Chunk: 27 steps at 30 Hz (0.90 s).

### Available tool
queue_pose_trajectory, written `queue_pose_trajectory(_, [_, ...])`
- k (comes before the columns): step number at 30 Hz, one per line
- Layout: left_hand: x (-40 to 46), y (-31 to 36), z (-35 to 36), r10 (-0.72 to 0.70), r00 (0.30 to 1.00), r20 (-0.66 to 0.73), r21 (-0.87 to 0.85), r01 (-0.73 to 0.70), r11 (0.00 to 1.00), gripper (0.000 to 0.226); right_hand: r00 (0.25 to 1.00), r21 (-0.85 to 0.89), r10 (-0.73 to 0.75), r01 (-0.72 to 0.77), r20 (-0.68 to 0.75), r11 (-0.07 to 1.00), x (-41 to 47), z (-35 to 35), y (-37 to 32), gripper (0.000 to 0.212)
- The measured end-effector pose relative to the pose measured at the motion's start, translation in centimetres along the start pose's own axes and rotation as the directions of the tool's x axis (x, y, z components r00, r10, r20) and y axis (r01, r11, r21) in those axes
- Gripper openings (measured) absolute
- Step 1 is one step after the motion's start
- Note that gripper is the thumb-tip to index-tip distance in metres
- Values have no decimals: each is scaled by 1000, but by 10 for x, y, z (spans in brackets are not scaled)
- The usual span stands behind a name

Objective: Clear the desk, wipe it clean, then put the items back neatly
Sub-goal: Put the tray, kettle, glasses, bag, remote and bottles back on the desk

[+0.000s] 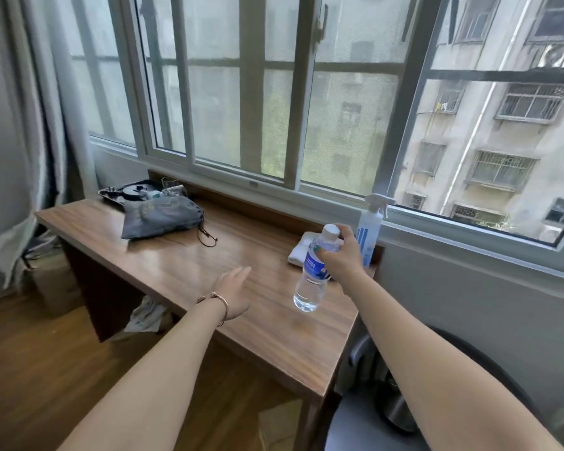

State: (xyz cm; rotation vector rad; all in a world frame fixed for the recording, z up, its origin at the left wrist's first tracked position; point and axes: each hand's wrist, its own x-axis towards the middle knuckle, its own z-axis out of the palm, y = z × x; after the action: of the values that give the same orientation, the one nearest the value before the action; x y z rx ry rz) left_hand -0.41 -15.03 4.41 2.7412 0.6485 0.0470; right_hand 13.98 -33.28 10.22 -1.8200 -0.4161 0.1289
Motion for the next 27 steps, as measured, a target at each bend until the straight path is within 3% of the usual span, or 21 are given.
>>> queue_pose_trajectory(13, [127,-79,-31,-85,996,-1,-45,85,995,69,998,71,-9,4,66,997,150,109,-13,47])
queue_pose_trajectory(19, [203,-89,-31,-37,999,39,-91,41,995,70,999,3,-3,2,39,1000,216,136,-12,55])
queue_pose_trajectory(23, [234,-95,-27,21,990,137,-68,-12,998,65,998,-93,7,-2,57,996,249,144,-9,49])
queue_pose_trajectory(27, [262,-93,-24,49,987,150,-70,-39,997,66,997,-69,74,-73,15,995,277,144,-8,53])
